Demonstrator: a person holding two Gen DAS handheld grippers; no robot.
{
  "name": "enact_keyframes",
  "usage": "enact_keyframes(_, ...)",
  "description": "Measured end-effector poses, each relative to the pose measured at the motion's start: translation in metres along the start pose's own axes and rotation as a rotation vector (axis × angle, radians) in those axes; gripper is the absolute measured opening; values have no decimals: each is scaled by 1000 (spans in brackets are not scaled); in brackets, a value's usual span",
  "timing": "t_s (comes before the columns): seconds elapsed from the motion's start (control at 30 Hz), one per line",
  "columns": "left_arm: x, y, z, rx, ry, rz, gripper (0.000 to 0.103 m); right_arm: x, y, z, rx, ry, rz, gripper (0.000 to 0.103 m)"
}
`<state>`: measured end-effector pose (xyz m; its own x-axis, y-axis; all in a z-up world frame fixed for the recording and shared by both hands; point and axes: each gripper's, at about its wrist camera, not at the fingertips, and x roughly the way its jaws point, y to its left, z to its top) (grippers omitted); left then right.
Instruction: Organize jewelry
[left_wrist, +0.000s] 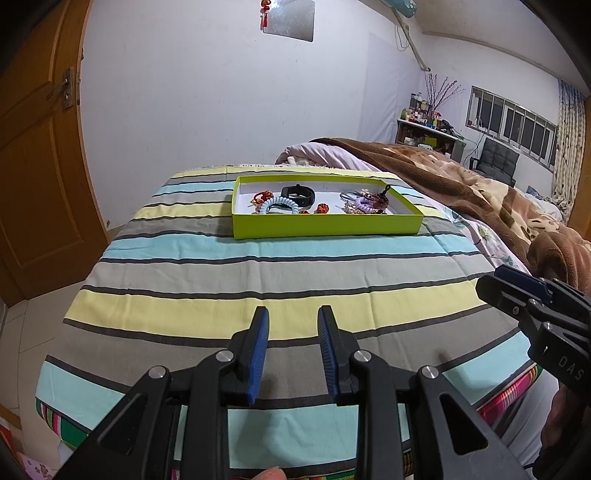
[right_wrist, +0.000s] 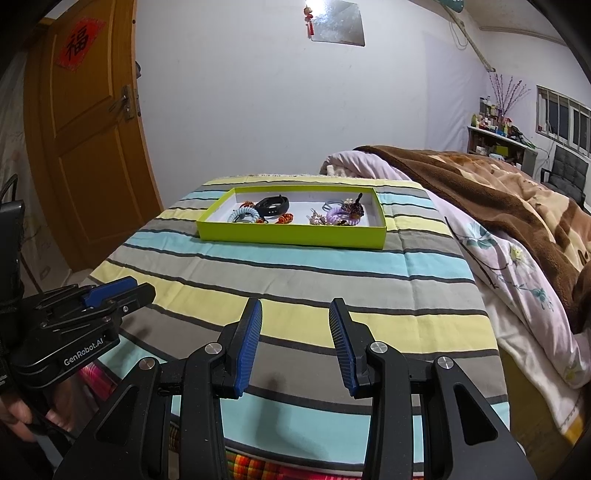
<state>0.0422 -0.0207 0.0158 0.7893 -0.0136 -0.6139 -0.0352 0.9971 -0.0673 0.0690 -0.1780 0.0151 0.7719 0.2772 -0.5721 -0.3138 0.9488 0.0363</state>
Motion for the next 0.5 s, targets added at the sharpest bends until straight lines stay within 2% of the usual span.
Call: enact_keyframes(0.5, 2, -1, -2, 3, 6, 7, 28, 0, 0, 0, 1, 3, 1, 39)
